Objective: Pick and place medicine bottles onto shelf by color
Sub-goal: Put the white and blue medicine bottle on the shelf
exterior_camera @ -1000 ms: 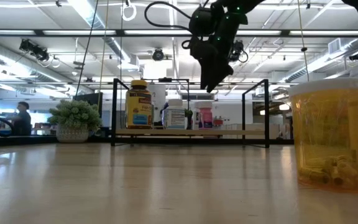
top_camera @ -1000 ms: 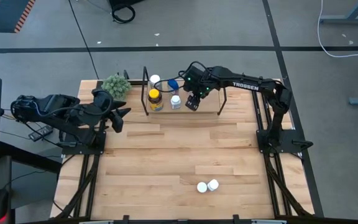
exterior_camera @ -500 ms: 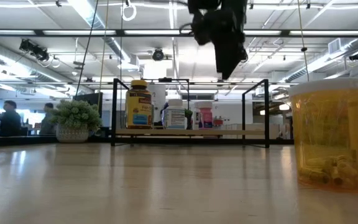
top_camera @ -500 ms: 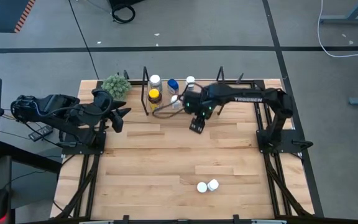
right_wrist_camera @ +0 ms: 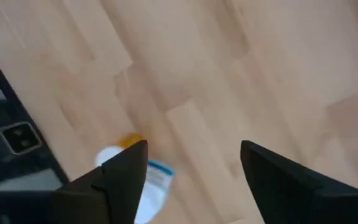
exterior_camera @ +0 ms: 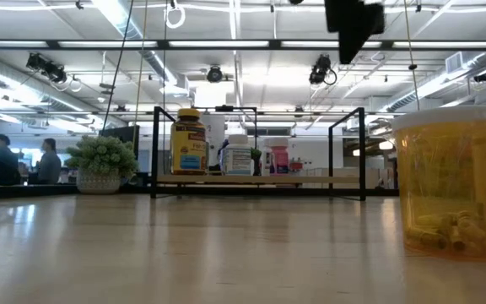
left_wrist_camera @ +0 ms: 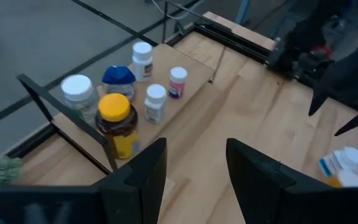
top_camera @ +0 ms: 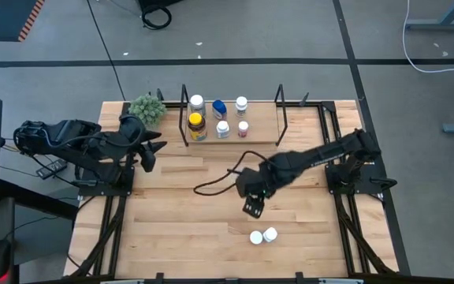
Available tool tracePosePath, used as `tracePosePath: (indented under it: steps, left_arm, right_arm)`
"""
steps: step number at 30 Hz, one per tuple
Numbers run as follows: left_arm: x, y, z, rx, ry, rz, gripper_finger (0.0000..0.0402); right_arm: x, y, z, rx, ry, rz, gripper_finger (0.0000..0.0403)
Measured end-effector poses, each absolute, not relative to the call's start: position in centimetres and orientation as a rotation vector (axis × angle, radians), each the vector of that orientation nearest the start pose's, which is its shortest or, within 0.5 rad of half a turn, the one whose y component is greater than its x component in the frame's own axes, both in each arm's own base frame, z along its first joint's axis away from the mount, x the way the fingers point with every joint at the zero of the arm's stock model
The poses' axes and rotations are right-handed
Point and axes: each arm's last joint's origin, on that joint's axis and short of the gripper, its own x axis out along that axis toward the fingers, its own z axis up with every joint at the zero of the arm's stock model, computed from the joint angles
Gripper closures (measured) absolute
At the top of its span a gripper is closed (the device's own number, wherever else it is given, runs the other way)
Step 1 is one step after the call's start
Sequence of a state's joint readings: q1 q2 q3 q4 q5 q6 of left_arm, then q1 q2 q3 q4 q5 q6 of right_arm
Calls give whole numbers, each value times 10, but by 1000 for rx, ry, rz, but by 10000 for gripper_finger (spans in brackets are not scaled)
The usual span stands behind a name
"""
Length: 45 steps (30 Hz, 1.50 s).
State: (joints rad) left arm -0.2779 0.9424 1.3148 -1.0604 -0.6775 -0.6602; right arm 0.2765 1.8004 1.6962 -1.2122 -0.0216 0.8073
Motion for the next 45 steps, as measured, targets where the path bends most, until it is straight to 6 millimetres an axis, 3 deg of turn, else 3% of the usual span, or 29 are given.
tracePosePath:
  steps: [8,14,18,23,30,45]
  left_arm:
    - [141,-25,404,-353,511,456,230]
    - [141,-25,403,-370,517,442,230]
    - [142,-25,403,-370,518,443,230]
    - [143,-26,403,-422,514,453,230]
    - [143,-27,402,-468,529,425,230]
    - [142,-34,402,-518,548,373,230]
  right_arm:
    - [318,163,299,513,1330,-248,95]
    - [291,212,296,305,1294,-115,92]
    - [281,227,284,219,1281,-73,93]
    - [274,234,261,185,1285,-66,93]
    - [273,225,229,188,1316,-119,93]
    - [275,213,201,190,1304,-148,93]
